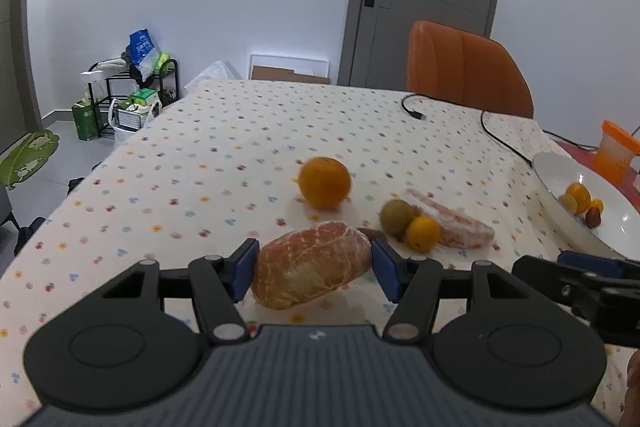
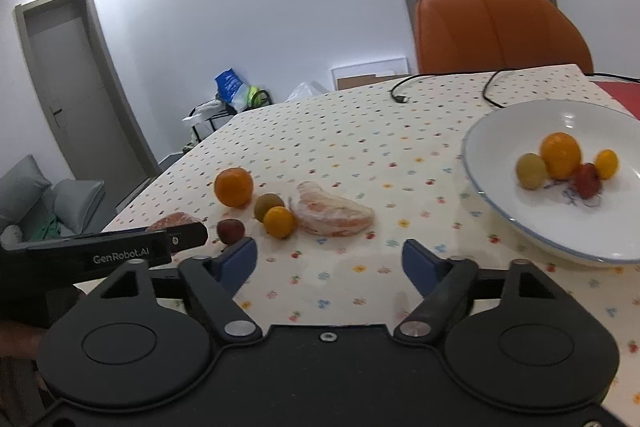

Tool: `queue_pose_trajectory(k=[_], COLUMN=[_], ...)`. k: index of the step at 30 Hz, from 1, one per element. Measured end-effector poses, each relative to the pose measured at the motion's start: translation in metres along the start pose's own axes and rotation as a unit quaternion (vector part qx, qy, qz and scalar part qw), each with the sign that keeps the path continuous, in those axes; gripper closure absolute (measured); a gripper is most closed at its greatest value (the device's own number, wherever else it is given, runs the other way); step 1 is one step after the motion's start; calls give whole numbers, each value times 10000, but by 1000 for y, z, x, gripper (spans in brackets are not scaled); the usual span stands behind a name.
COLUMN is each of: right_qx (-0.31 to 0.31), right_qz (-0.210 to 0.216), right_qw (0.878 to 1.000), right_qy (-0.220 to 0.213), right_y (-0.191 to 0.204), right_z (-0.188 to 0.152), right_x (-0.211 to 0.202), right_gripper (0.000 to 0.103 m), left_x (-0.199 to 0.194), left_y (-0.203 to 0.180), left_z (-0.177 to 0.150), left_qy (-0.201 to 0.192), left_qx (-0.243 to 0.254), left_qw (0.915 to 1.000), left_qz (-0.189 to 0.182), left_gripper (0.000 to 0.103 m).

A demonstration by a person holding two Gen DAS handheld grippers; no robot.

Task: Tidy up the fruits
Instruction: 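Grasp the dark purple plum with the right tool while the left tool lifts the pomelo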

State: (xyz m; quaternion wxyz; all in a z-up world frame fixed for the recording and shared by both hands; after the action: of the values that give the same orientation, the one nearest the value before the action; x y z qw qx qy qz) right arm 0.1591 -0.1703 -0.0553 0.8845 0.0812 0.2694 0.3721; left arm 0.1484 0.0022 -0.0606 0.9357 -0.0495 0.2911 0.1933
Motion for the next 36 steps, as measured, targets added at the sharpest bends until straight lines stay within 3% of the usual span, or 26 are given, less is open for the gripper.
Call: queue_pose_trajectory(k=[6,23,25,27,28,36], right_qx=[-79,-336,-355,-364,-356,-396], right_qz=[163,592,624,630,623,621], right_qw=[9997,9959,9953,9949,9948,9956], right_qy=[172,592,654,706,717,572], right_y=[12,47,50,51,52,52], right_z=[4,12,13,13,13,15], right_x=[17,68,75,81,82,71], right_gripper=[46,60,65,81,84,84], left_x=[3,14,14,15,15,13], left_y=[17,64,69,72,74,70], left_z=[3,4,5,6,6,10], left_qy=[-18,56,61,63,57,-3], left_qx=[-141,-523,-558,-582,-590,-555], left_qw=[9998,9978,9975,9973,9973,9976], left_qz=[99,409,429,435,437,418], left_gripper=[43,43,43,43,43,43])
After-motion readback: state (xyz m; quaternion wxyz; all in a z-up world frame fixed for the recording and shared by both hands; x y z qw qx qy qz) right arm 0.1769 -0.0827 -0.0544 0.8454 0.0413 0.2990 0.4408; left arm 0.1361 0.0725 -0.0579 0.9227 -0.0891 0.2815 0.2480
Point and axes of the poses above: each gripper's, at about its wrist camera, not at the fingertips, and x roughly the way its jaws point, y to its left, z to its top, the point moved 1 cm from there along x, roughly the way its jaws point, and after that the axes turned 13 degrees about z, right-handed, at the moved point
